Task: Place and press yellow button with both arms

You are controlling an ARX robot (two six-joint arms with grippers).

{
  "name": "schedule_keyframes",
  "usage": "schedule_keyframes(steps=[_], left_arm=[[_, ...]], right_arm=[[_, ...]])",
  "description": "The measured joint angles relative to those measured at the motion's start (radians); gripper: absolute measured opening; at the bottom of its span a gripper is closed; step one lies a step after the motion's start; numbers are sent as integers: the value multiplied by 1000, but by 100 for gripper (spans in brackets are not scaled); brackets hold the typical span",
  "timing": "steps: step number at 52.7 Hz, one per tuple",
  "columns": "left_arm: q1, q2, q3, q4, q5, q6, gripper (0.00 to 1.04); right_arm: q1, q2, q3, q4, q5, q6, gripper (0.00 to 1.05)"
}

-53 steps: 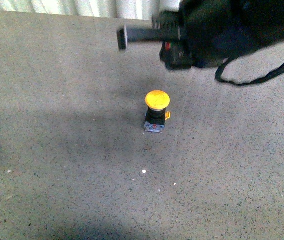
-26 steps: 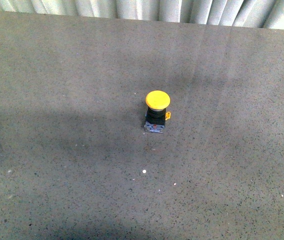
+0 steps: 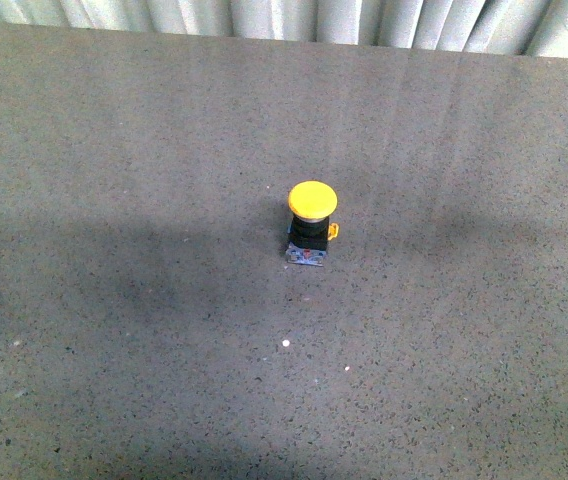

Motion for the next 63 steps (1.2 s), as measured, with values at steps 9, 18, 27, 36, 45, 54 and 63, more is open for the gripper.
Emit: schedule_keyframes(steps=[9,18,27,36,45,54,63], left_arm=[[0,0,0,0,0,0,1],[0,0,0,0,0,0,1],[0,0,0,0,0,0,1],[0,0,0,0,0,0,1],[0,0,0,0,0,0,1],[0,0,0,0,0,0,1],[0,0,0,0,0,0,1]], right_arm=[[-38,-123,-56,-67,-40,0,1],[-132,-237,-115,-106,-127,0,1],[-133,-334,-132,-188,-133,0,1],[-133,-438,-133,-283,-133,0,1],[-134,-533,-133,-372,-133,0,1],[-134,-616,-133,-450,-133,0,1],[-134,-702,-133,-538,-133,0,1]])
